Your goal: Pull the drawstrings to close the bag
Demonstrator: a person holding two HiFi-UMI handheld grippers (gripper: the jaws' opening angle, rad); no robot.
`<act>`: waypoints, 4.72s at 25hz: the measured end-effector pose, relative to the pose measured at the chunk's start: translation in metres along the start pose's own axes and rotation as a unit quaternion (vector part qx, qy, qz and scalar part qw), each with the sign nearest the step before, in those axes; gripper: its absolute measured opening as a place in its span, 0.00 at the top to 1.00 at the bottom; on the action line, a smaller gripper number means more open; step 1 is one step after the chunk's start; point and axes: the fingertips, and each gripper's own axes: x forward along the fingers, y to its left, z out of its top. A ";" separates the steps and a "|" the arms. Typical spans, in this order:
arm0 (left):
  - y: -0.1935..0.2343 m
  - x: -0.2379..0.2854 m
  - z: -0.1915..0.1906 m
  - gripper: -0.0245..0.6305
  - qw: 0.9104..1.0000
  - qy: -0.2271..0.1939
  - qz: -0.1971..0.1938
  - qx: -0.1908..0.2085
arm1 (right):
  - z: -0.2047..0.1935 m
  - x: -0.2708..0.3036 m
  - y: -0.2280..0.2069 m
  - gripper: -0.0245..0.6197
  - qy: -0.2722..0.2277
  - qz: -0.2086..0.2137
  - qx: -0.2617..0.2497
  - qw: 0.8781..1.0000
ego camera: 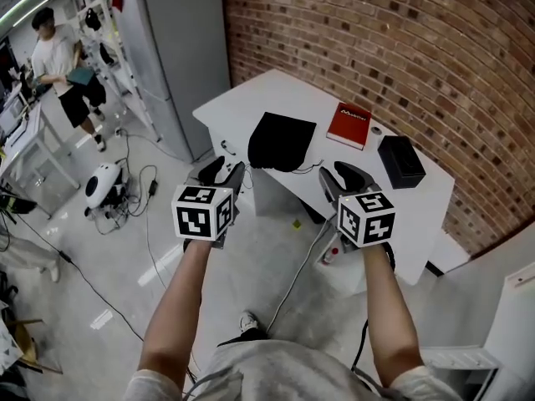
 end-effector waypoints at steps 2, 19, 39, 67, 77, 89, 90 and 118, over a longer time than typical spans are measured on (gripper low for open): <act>0.011 0.009 0.004 0.67 1.000 0.001 -0.009 0.002 | 0.003 0.013 0.001 0.71 0.003 -0.006 0.004 1.000; 0.083 0.064 0.009 0.59 0.998 0.001 -0.066 0.002 | 0.016 0.088 0.019 0.57 0.015 -0.052 0.009 0.998; 0.085 0.128 -0.056 0.59 0.989 0.064 -0.130 0.020 | -0.054 0.130 -0.009 0.57 0.095 -0.055 -0.006 0.994; 0.067 0.243 -0.231 0.59 0.931 0.270 -0.207 0.131 | -0.212 0.232 -0.062 0.59 0.298 0.105 -0.126 0.940; 0.076 0.257 -0.252 0.63 0.921 0.300 -0.215 0.122 | -0.244 0.250 -0.057 0.62 0.351 0.166 -0.160 0.908; 0.077 0.262 -0.256 0.66 0.918 0.303 -0.229 0.112 | -0.249 0.250 -0.060 0.65 0.385 0.186 -0.176 0.887; 0.077 0.262 -0.255 0.66 0.919 0.302 -0.229 0.112 | -0.250 0.252 -0.059 0.65 0.387 0.188 -0.176 0.885; 0.079 0.258 -0.259 0.95 0.912 0.312 -0.244 0.110 | -0.258 0.246 -0.046 0.91 0.449 0.217 -0.153 0.853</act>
